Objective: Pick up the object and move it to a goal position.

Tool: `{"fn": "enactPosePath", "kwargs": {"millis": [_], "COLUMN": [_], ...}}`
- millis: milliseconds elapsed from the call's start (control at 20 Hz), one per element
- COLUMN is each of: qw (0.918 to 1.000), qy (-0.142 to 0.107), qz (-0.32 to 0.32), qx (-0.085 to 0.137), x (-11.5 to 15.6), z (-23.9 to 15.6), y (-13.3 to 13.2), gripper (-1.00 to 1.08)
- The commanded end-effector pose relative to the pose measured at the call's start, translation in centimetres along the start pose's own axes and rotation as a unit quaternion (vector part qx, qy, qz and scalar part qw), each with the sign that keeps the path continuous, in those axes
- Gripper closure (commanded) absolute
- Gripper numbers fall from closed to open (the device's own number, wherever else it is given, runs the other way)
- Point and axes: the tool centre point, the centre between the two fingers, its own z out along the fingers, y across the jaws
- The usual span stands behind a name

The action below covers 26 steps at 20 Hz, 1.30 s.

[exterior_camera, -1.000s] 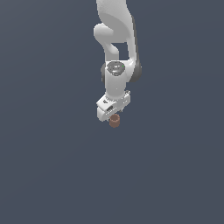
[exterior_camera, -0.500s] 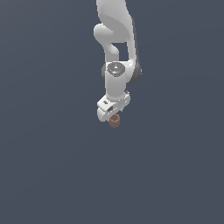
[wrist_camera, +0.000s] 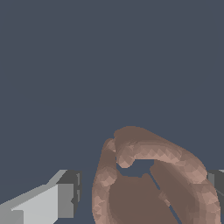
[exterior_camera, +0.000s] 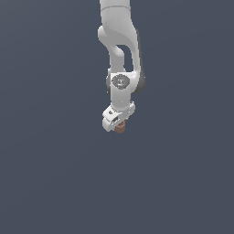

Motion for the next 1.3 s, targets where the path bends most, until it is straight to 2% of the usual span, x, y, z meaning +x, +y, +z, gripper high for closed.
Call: {"fn": "enactPosePath", "kwargs": {"millis": [0,100,150,800,1000,1250], "qw": [1.0000,1.0000,1.0000,1.0000,1.0000,1.0000], "qy": [0.000,0.000,0.000,0.001,0.001,0.001], "qz": [0.000,0.000,0.000,0.000,0.000,0.000], "qx": [0.000,0.000,0.000,-0.001,-0.001,-0.001], "x": [0.0,0.0,0.0,0.0,0.0,-0.2], "z": [0.5,0.7,0.7,0.4,-0.1,-1.3], "y": [0.1,0.1,0.1,0.5,1.8,4.8], "gripper": [-0.92,-0.92,1.08,1.08,1.08,1.08]}}
